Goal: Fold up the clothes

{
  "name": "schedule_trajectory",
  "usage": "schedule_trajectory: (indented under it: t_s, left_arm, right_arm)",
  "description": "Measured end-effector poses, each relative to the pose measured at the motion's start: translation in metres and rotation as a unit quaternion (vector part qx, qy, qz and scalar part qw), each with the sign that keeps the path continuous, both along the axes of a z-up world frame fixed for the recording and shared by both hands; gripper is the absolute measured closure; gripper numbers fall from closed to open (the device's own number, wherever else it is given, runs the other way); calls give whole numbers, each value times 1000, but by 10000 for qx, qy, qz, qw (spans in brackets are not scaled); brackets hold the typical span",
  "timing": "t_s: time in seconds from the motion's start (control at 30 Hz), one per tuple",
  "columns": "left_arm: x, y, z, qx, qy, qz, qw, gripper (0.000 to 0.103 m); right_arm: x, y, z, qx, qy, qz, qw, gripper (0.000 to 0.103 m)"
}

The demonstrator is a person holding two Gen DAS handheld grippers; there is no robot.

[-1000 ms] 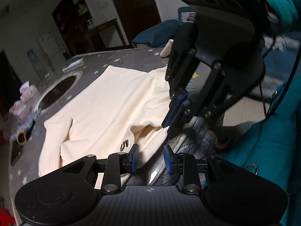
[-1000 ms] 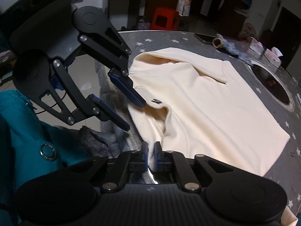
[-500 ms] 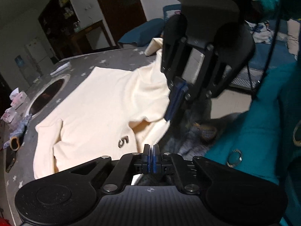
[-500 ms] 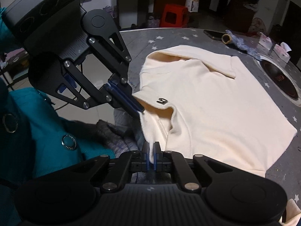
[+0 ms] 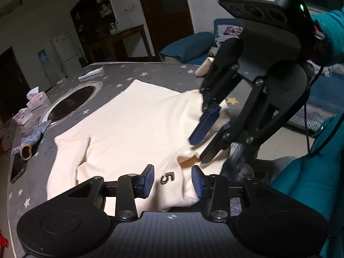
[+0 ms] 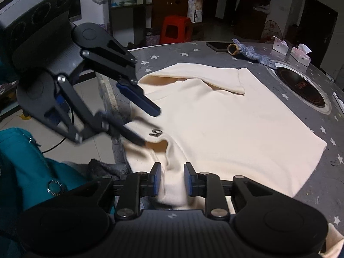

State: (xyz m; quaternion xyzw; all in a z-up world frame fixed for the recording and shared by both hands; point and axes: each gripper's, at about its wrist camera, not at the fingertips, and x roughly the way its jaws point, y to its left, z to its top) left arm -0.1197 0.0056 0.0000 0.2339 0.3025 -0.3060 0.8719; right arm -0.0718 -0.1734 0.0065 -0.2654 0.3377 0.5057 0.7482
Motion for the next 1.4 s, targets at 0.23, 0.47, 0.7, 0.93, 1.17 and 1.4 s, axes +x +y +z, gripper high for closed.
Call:
schedule_trajectory:
  t_s: [0.23, 0.47, 0.7, 0.93, 1.17, 1.4]
  left_arm:
    - [9, 2, -4, -59, 182, 106, 9998, 99]
    - [-2, 6, -11, -129, 396, -151, 9990, 98]
    - [0, 18, 10, -594, 382, -401, 9967, 90]
    - [38, 20, 25, -984, 272, 302, 9943, 89]
    - [67, -18, -6, -998, 693, 199, 9924, 89]
    - [61, -32, -21, -882, 854, -69, 9924, 88]
  right_arm:
    - [3, 7, -9, -11, -146, -129, 9998, 99]
    - [-4, -3, -10, -8, 203, 27, 9998, 99]
    - [0, -25, 3, 335, 481, -227, 9980, 89]
    - [29, -63, 14, 786, 294, -1499, 9851, 82]
    - [44, -88, -10, 594, 27, -2874, 9560, 80]
    - [28, -142, -14, 106, -539, -4011, 9144, 68]
